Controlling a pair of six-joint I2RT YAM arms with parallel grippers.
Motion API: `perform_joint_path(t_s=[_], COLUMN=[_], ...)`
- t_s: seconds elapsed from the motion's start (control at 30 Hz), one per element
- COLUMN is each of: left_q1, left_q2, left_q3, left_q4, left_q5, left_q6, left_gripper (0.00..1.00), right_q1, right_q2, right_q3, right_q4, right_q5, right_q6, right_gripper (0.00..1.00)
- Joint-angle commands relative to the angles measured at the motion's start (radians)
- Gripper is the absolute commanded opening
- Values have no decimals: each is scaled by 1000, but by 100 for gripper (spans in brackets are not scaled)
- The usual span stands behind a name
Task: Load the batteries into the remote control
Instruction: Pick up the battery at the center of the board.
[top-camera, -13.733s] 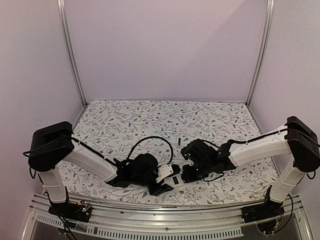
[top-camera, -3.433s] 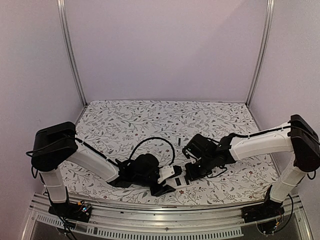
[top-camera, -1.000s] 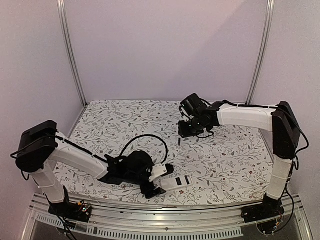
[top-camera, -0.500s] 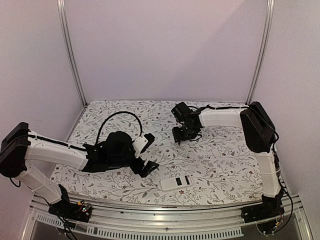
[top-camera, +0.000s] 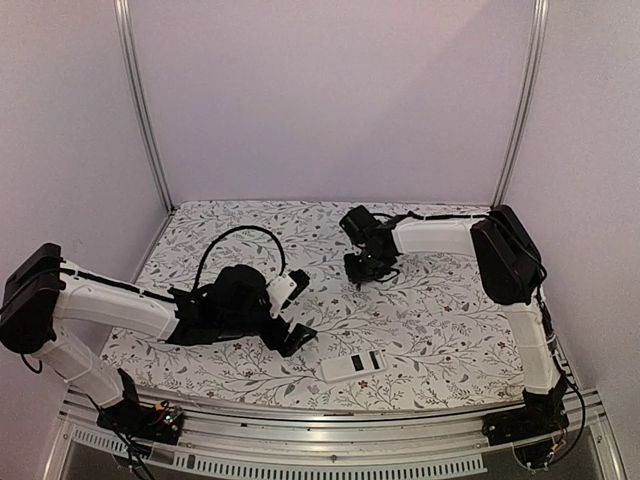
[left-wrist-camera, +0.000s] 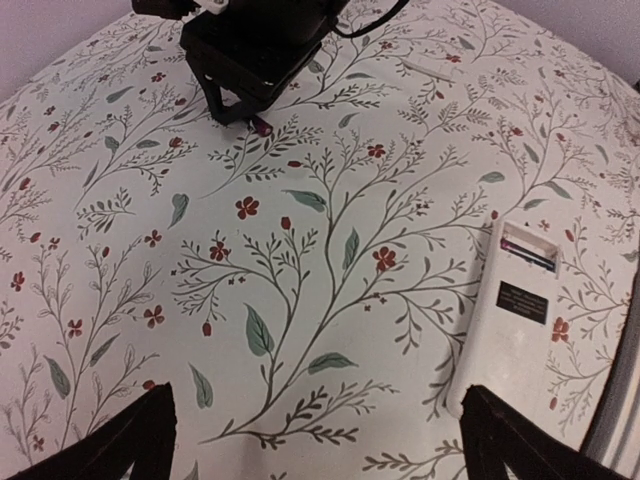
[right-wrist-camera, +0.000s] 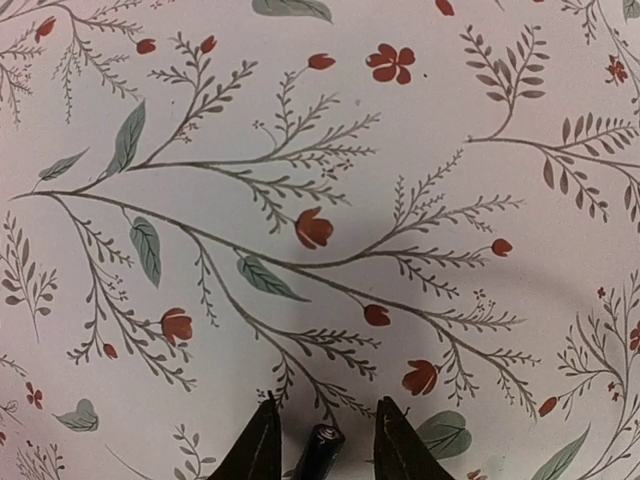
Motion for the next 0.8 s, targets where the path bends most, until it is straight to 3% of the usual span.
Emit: perform_joint_path(t_s=[0.0,0.33,0.57,0.77], left_q1=[5,6,5,6], left_q2=[-16,-22,-29,-57], left_q3=[-7,-12,-13,-13], left_q4=[-8,-3,-10,-5], left_q5=[-2,0,-6,-22], left_q6=[1,4,7,4], left_gripper=[99,98,99,98], right_q1=[1,18,19,18], right_q2=[-5,-12,7,-76], right_q3=[-46,-53,-32,-38], right_q4=[-98,-147,-142,-108], right_q5=[-43,-53,-85,-68], right_q6=[26,34,19,-16], right_gripper=[31,22,0,0])
